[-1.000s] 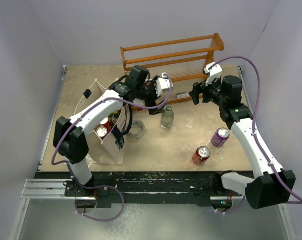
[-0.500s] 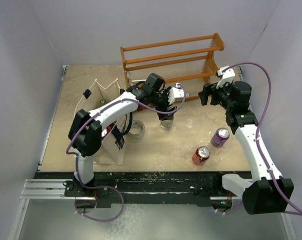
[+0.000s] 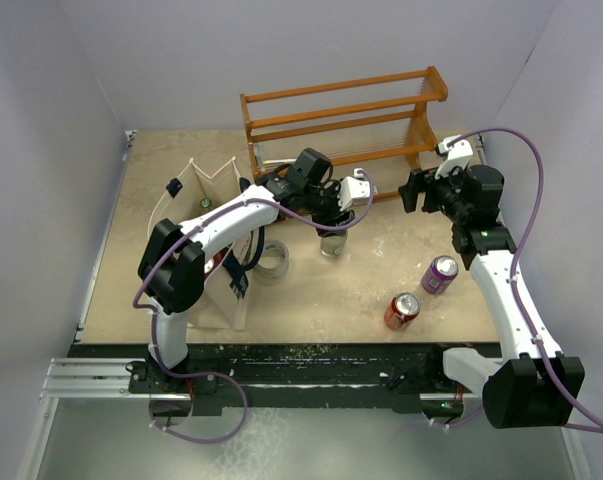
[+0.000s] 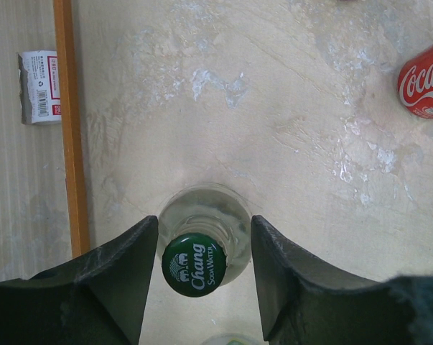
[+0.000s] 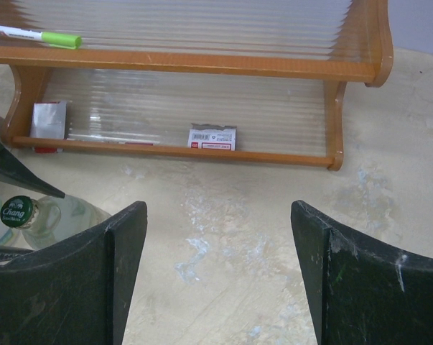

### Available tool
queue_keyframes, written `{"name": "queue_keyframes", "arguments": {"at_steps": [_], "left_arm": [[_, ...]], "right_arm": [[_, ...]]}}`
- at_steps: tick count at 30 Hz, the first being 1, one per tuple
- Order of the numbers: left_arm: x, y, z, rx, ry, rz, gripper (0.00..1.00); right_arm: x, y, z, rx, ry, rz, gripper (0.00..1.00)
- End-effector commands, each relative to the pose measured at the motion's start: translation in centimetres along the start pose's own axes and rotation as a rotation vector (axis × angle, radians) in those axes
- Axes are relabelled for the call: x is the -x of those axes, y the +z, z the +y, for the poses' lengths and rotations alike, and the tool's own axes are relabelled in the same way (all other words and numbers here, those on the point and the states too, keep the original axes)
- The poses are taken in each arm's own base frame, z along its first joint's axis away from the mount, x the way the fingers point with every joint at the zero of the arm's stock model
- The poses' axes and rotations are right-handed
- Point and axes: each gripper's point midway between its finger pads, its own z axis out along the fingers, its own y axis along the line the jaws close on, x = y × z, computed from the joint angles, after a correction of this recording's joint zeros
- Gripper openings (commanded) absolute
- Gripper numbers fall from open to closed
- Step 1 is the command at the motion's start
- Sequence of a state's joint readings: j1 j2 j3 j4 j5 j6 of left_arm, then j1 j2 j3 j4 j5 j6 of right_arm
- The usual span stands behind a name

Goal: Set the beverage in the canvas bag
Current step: Pick up the drink from the center of the board.

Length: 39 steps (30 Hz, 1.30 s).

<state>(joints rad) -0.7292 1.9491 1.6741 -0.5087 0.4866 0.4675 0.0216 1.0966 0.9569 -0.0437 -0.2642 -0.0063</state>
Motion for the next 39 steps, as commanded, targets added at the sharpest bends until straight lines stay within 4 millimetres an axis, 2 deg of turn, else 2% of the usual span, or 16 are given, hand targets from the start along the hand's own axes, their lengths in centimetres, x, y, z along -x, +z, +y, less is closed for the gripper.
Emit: {"name": "queue_keyframes", "arguments": {"at_steps": [1,8,15,19,30,35,37,39], "left_arm": [[2.1,-0.7,0.8,0.035,0.057,-0.047,0.56],[3.0,-1.2,0.7,0.033,0.066,-0.064,0.46],[5.7,-2.8,0.8,0.029,0.112,-0.11,0.15],[7.4,-3.9,1.1,0.047,0.138,-0.137,0.0],[11.4,-7.9,3.0,0.17,0.236,-0.166,0.0],[13.5,-10.5,3.7,0.231,0.287,-0.179,0.0],[14.6,-11.9,4.1,0.257,0.301,-0.19,0.0],[15.7,-13.6,4.5,0.284,0.305,-0.212,0.0]], "right_arm": [[2.1,-0.5,0.3,0.017,-0.004,-0.082,0.82],[2.0,-0.5,0.3,0.019,0.0,-0.08,0.82],[2.3,-0.3,0.3,0.022,-0.003,-0.086,0.82],[2.4,-0.2,0.2,0.023,-0.004,-0.087,0.82],[2.8,0.4,0.4,0.04,-0.001,-0.086,0.82],[2.4,0.8,0.3,0.045,0.0,-0.067,0.82],[3.6,0.8,0.2,0.046,-0.014,-0.083,0.82],[3.8,0.9,0.2,0.049,-0.021,-0.079,0.82]]}}
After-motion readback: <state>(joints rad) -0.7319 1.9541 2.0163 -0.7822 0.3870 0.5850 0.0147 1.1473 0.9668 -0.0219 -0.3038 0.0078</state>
